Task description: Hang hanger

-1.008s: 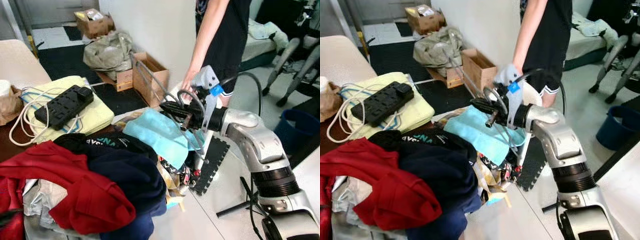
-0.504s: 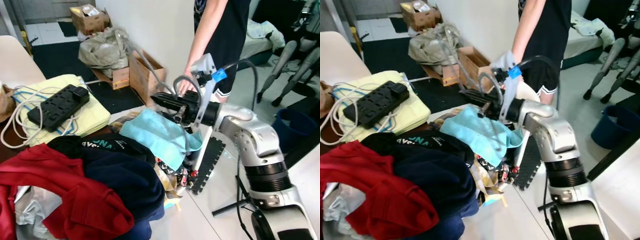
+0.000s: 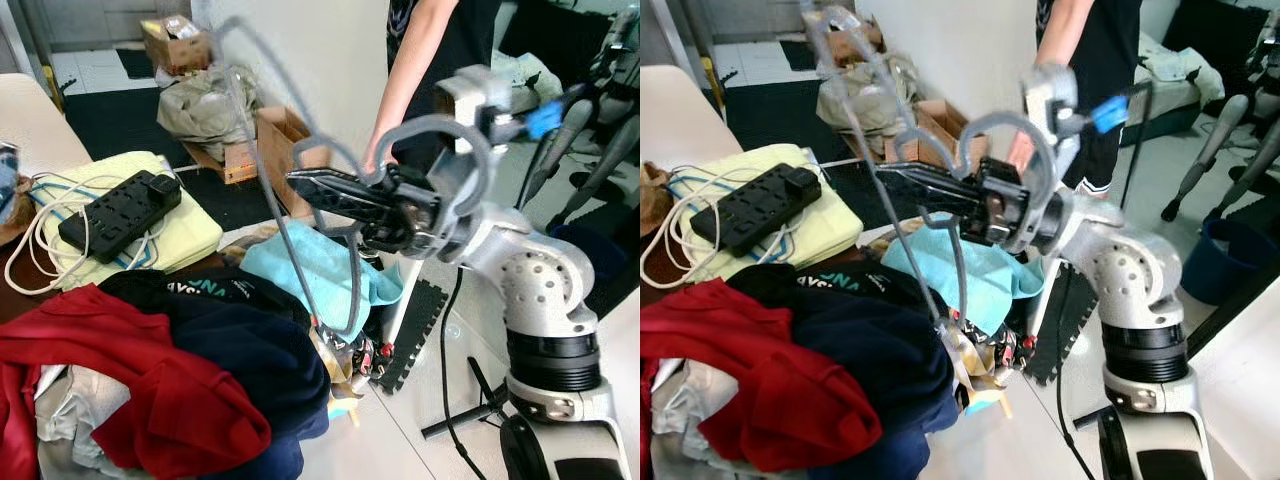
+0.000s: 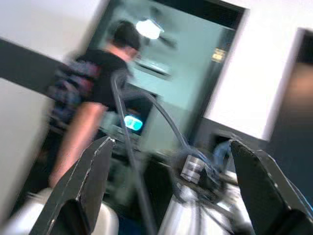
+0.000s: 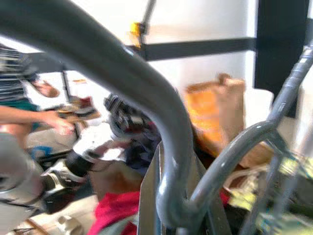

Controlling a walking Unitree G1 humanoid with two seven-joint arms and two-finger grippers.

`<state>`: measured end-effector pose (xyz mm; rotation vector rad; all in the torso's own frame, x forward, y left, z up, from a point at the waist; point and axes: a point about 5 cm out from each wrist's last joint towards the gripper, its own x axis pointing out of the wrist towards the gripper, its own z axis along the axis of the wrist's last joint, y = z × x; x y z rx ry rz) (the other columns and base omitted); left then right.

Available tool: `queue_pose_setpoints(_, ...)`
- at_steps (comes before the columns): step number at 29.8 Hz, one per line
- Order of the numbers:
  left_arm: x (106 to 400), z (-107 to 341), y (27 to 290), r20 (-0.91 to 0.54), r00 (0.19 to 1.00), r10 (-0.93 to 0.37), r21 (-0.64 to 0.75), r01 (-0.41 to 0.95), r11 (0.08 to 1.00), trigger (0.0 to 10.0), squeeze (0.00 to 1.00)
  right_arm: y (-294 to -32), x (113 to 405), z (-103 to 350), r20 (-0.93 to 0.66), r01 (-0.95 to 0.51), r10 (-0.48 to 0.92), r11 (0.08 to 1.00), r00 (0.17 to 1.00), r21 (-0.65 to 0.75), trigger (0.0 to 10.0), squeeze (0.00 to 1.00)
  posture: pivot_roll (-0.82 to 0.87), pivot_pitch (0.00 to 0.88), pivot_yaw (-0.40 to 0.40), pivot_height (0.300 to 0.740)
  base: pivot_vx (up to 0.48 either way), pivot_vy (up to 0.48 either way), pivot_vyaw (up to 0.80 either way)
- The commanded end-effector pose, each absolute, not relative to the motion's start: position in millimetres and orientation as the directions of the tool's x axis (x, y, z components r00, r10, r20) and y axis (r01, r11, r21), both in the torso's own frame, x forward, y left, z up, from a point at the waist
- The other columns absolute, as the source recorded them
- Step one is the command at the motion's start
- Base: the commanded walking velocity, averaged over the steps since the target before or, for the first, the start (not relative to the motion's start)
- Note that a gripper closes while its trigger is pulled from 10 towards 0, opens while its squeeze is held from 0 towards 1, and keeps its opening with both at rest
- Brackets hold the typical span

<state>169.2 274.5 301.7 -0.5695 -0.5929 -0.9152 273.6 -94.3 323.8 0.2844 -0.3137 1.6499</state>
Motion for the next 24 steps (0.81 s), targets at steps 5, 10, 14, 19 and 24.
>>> queue_pose_setpoints(5,165.0,286.7,259.7,0.739,0.313,-0.597,-0.216,0.949,0.230,10.0,0.00,-79.0,249.2,332.2,0.325,-0.944,0.887,-0.306,-0.329,-0.121,10.0,0.00,0.03,0.052,-0.086,0.740,0.000,0.000,0.00)
queue_pose_setpoints(10,162.4,287.8,256.9,0.747,0.266,-0.609,-0.204,0.964,0.171,10.0,0.00,-74.1,239.4,330.5,0.296,-0.920,0.871,-0.373,-0.393,-0.122,10.0,0.00,0.03,0.051,-0.090,0.740,0.000,0.000,0.00)
queue_pose_setpoints(14,159.8,288.0,257.0,0.744,0.252,-0.619,-0.204,0.968,0.148,10.0,0.00,-75.4,232.1,330.9,0.308,-0.894,0.840,-0.434,-0.447,-0.113,10.0,0.00,0.03,0.053,-0.088,0.740,0.000,0.000,0.00)
queue_pose_setpoints(19,157.8,288.4,257.7,0.738,0.232,-0.633,-0.200,0.972,0.122,10.0,0.00,-82.2,224.6,333.9,0.334,-0.854,0.790,-0.507,-0.514,-0.114,10.0,0.00,0.03,0.055,-0.086,0.740,0.000,0.000,0.00)
queue_pose_setpoints(24,158.6,290.1,254.2,0.731,0.211,-0.649,-0.192,0.976,0.102,10.0,0.00,-78.4,219.9,325.9,0.278,-0.840,0.795,-0.533,-0.539,-0.103,10.0,0.00,0.03,0.054,-0.084,0.740,0.000,0.000,0.00)
